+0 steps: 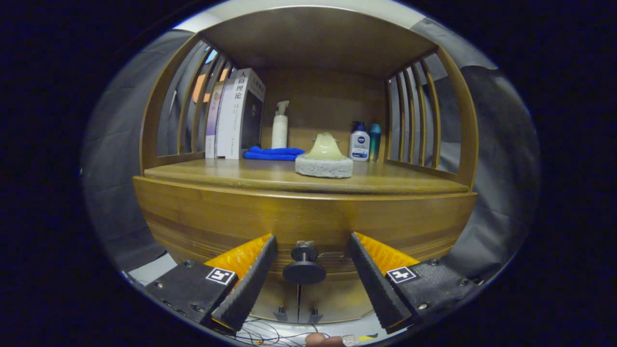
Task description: Pull open the drawer, take out the items inside it, and place them on the countertop above the cabinet.
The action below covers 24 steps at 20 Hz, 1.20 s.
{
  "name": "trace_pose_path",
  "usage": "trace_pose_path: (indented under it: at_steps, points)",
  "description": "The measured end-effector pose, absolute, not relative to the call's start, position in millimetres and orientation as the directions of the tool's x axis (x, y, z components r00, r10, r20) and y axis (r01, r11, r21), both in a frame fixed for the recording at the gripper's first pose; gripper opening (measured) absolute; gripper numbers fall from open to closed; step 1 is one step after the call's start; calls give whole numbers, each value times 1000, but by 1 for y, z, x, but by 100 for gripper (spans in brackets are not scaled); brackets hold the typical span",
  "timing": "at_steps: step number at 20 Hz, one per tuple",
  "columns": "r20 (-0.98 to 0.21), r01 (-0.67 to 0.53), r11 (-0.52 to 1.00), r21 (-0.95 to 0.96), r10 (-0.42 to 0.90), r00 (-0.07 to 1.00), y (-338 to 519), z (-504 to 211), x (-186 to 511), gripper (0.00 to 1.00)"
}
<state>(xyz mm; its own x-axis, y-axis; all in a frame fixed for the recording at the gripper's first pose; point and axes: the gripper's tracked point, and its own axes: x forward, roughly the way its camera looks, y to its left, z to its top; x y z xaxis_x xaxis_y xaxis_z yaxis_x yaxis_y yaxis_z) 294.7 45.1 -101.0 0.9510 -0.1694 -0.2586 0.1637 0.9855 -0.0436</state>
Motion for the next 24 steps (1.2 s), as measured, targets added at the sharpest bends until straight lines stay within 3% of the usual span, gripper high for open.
trace_pose_path:
  at_steps: [8,11,17,24]
  points:
    - [-253,169,984,-46,-176,951,42,-102,300,100]
    - [-239,103,995,14,-97,966,51,-95,278,100]
    - [-136,10,1000,16,-8,991,27,-29,184,100]
    - [-119,30,999,12,-28,992,-11,-16,40,99]
